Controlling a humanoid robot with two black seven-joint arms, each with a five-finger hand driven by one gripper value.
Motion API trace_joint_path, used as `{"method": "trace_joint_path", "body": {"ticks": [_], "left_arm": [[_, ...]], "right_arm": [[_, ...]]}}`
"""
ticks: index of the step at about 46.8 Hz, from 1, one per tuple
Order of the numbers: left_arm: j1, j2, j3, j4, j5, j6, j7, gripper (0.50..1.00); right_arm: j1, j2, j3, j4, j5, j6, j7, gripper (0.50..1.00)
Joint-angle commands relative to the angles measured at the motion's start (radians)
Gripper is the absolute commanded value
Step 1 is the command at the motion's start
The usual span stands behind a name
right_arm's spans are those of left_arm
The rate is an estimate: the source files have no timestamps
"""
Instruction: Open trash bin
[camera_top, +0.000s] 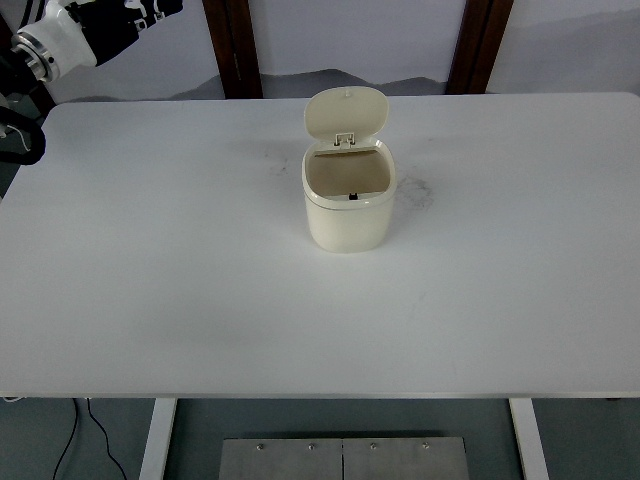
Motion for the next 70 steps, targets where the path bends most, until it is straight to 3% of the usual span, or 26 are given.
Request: {"method": "trace_joint_path", "body": {"ticks": [1, 14, 27, 38, 58, 70], "left_arm": [[0.057, 0.000, -0.057, 0.037, -0.010, -0.004, 0.000, 1.000], [0.304, -0.003, -0.315, 0.104, -0.092, -0.056, 0.000, 1.000], [0.480, -0.009, -0.424, 0.150, -0.190, -0.147, -0.003, 1.000], [0.546, -0.040, -0.442, 0.189, -0.293, -0.164, -0.003, 1.000], [0.623, -0.058, -0.446, 0.227, -0.299, -0.164, -0.071, 1.000], [0.629, -0.063, -0.446, 0.227, -0.299, -0.164, -0.077, 1.000]], "right_arm": [[0.000, 0.000, 0.000, 0.000, 0.000, 0.000, 0.000, 0.991], [0.000, 0.000, 0.000, 0.000, 0.000, 0.000, 0.000, 0.991], [0.000, 0.000, 0.000, 0.000, 0.000, 0.000, 0.000, 0.991], [0.000, 0.000, 0.000, 0.000, 0.000, 0.000, 0.000, 0.991], [0.000, 0.000, 0.000, 0.001, -0.005, 0.000, 0.000, 0.991], [0.000, 0.000, 0.000, 0.003, -0.005, 0.002, -0.006, 0.993]]}}
